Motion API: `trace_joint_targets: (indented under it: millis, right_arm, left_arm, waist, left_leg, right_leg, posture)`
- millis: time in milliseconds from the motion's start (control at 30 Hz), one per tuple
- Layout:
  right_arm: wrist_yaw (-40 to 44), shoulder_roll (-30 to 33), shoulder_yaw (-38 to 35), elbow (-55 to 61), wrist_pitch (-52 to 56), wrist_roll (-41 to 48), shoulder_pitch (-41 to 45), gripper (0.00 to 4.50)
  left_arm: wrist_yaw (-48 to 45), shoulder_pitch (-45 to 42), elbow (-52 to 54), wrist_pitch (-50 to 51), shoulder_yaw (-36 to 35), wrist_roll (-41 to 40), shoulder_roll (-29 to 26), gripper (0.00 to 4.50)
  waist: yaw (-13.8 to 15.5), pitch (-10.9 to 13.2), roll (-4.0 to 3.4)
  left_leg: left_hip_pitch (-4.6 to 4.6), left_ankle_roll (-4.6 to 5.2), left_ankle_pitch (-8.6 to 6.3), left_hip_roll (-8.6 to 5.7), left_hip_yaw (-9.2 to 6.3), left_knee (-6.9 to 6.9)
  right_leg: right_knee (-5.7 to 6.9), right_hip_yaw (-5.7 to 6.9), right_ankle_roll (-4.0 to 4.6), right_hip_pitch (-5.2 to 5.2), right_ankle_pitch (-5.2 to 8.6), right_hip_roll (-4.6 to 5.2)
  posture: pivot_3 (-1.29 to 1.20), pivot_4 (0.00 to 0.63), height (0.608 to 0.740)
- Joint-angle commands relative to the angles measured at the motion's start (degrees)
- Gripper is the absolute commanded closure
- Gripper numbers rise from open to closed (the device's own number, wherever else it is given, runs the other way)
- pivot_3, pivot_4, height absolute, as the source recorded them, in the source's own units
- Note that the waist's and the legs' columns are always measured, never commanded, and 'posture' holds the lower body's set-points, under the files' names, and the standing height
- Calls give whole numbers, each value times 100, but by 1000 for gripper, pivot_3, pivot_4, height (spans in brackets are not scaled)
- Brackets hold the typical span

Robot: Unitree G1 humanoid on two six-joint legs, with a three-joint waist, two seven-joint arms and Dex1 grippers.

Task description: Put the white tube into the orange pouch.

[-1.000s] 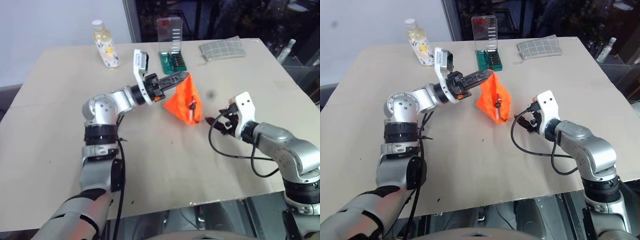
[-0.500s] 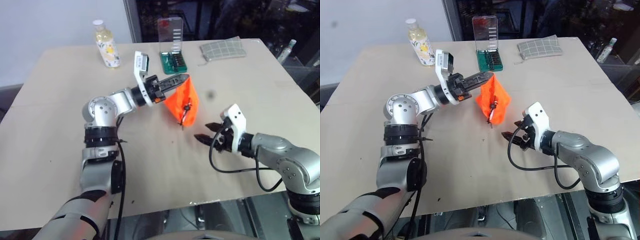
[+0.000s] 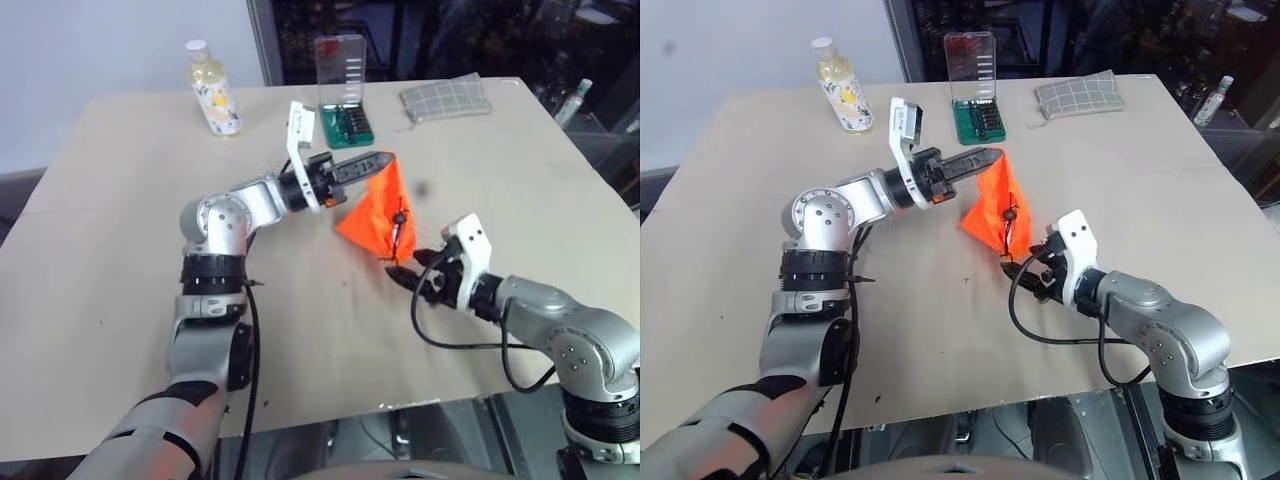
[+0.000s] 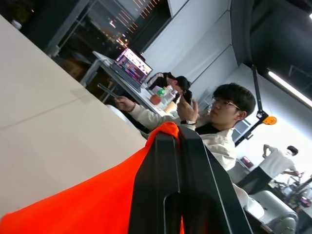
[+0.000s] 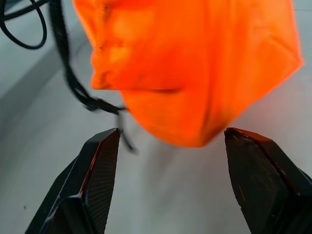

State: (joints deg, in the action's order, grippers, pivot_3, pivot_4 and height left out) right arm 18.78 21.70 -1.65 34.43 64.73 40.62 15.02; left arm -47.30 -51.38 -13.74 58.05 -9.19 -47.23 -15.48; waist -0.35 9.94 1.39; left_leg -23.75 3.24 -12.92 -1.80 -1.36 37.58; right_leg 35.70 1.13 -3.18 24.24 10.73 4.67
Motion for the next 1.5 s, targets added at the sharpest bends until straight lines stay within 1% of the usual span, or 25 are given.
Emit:
trace_joint_targets:
  millis: [33,300,467,567,833,1300,1500]
  right_arm:
    - [-5,-4,-89,230,36,199,-54,1052]
    - [-115,174,-259,580,174,391,-772,1052]
    - [-229,20,-123,611,103,394,-1095,1052]
    - [-309,-99,-90,574,59,368,-1156,1052]
    - [-460,-306,-70,532,20,378,-1249,1052]
    - [-546,-549,-29,571,-4,460,-1319,1052]
    - [-514,-898,21,286,-143,568,-1236,1052]
  left_arm:
    - [-123,83,404,-232,112,31,-7,4500]
    - [16,610,862,-410,499,240,168,4500]
    - [120,947,1085,-670,984,637,276,4500]
    - [151,1027,1095,-763,1134,783,300,4500]
    - [337,807,816,-841,1108,871,497,4500]
    - [526,567,479,-1101,1096,1153,768,4500]
    - [566,496,363,-1164,1069,1225,873,4500]
  waist:
    - [0,0,0]
    - [35,0,0]
    - [57,-2,0]
    - [58,-2,0]
    - [114,-2,-1]
    - [112,-3,-1]
    - [107,-4,-1]
  left_leg:
    - [0,0,0,0,0,0]
    - [0,1,0,0,1,0]
    - [4,1,0,3,2,1]
    - [4,1,0,3,5,1]
    - [3,1,0,3,4,2]
    - [2,1,0,2,4,4]
    - [3,1,0,5,3,4]
  right_leg:
    - [0,-1,0,0,0,0]
    - [-3,-2,0,-1,0,3]
    - [-2,-3,0,-4,1,0]
    - [-2,-8,-1,-3,1,-1]
    - [-4,-6,-1,-3,1,-2]
    - [-4,-3,-1,-4,1,-3]
    - [-4,-3,-2,-5,1,-6]
  posture:
    - [0,150,740]
    - [0,150,740]
    - [0,150,740]
    - [0,150,740]
    - [0,150,740]
    - [0,150,740]
    - [0,150,740]
